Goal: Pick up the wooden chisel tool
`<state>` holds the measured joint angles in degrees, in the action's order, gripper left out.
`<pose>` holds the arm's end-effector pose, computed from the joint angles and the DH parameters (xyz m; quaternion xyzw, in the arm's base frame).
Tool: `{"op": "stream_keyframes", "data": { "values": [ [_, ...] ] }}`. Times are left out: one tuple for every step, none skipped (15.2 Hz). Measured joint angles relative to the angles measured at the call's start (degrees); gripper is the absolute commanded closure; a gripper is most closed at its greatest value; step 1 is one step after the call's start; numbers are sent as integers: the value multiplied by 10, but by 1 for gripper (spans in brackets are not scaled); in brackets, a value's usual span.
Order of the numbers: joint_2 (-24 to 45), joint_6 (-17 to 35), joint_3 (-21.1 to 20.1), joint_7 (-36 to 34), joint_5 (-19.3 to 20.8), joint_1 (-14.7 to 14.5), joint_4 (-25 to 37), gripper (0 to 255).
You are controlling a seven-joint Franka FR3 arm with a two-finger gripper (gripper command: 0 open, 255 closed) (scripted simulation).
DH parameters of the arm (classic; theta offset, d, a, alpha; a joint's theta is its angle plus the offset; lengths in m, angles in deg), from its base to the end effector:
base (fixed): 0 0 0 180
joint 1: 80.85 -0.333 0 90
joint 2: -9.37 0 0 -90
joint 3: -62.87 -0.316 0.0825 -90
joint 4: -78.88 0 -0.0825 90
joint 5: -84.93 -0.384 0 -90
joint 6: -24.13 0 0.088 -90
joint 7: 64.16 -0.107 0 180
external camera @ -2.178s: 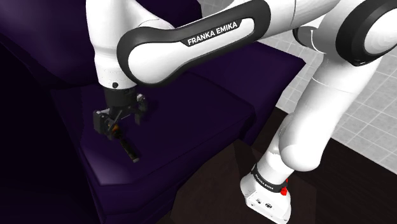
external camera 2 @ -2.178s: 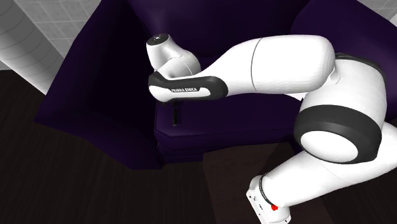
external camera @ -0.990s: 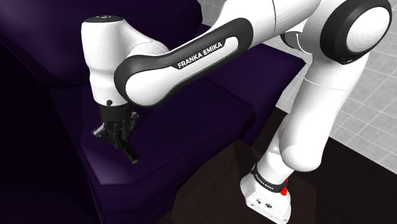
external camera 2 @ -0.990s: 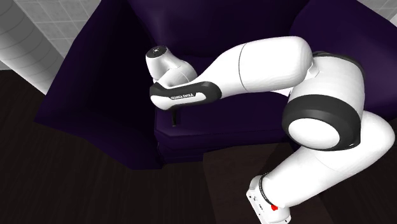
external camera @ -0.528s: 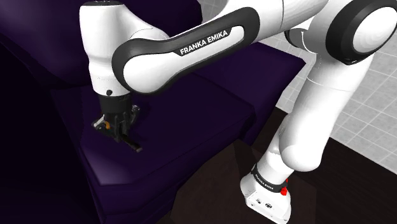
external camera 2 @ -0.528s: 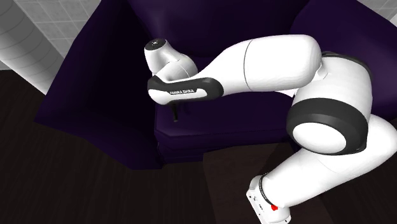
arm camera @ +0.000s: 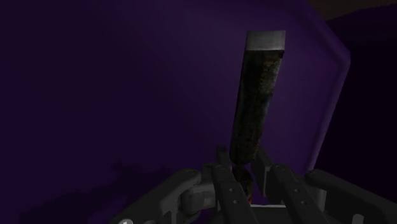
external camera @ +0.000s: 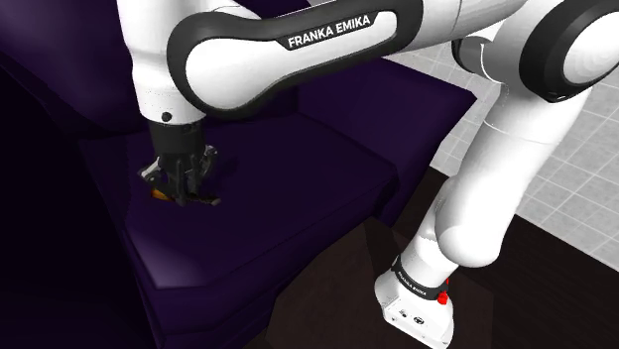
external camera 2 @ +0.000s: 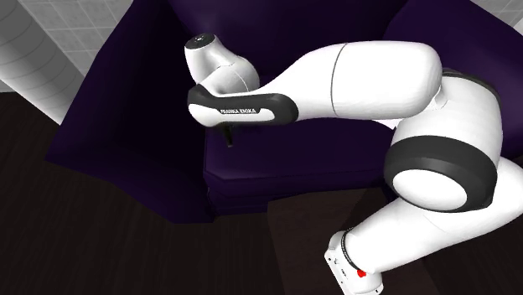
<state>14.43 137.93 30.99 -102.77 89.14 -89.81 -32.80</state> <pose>0.4390 0.3656 0.4374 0.9992 0.0345 -0.0079 0.0196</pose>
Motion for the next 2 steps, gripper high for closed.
{"op": "stream_keyframes", "data": {
  "values": [
    [-2,-8,0,1,-1,0,6,255],
    [-4,-12,0,2,-3,0,9,255]
  ]
}}
